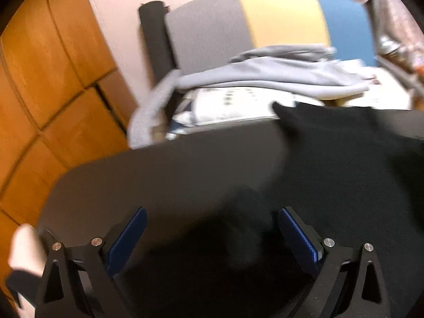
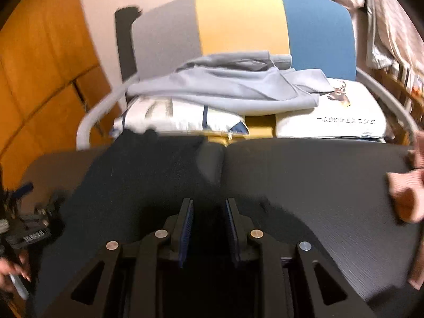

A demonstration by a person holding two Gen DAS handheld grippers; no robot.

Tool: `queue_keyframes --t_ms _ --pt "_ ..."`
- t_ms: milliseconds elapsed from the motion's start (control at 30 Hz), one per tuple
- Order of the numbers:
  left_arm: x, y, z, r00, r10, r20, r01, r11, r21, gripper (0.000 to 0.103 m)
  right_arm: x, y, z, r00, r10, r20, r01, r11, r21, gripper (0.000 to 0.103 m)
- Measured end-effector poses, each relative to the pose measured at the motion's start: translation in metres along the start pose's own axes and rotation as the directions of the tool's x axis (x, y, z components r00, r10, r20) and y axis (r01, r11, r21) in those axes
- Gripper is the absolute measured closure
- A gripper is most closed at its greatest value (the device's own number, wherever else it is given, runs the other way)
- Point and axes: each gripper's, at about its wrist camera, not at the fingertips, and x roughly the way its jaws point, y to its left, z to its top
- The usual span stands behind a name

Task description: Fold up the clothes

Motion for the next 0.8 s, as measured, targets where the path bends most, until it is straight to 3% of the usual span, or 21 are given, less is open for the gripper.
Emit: queue_keyframes --t_ms 100,233,433,567,633,733,800 --pt "-0.010 -0.025 -0.027 0.999 -0.017 -0.039 0.020 0.998 0.059 0.002 -0.007 -0.002 -0.026 0.997 -0.002 -0.081 -0.001 0.999 -0.038 0.079" --pt "-0.012 -0.040 -0.034 0.999 0.047 0.021 -0.049 0.994 0.099 0.000 -0.005 0.001 -0.040 0.993 -0.115 -0.029 0.109 0.982 -0.153 0.080" --pt "0.011 -0.022 -0.016 0.997 -0.065 -0.037 0.064 0.998 -0.024 0.000 0.011 0.001 -0.025 0.978 -0.210 -0.002 0.207 0.964 -0.168 0.079" --pt "-0.004 0.020 -0.029 0.996 -0.061 -0.062 0.049 0.983 -0.174 0.000 -0.009 0.018 -0.024 0.972 -0.235 -0.005 0.231 0.960 -0.159 0.078" --pt "-0.018 0.051 -0.043 0.997 -0.066 -0.044 0.052 0.966 -0.255 0.000 -0.032 0.039 -0.033 0.987 -0.155 0.045 0.160 0.974 -0.158 0.077" --pt "-0.044 0.113 -0.069 0.999 0.015 -0.029 -0.025 0.921 -0.390 0.000 -0.042 0.073 -0.054 0.996 -0.085 0.037 0.091 0.977 -0.195 0.077" --pt "-0.060 0.150 -0.084 0.997 0.079 -0.018 -0.078 0.887 -0.456 0.000 -0.033 0.088 -0.069 0.996 -0.086 0.013 0.087 0.972 -0.220 0.077"
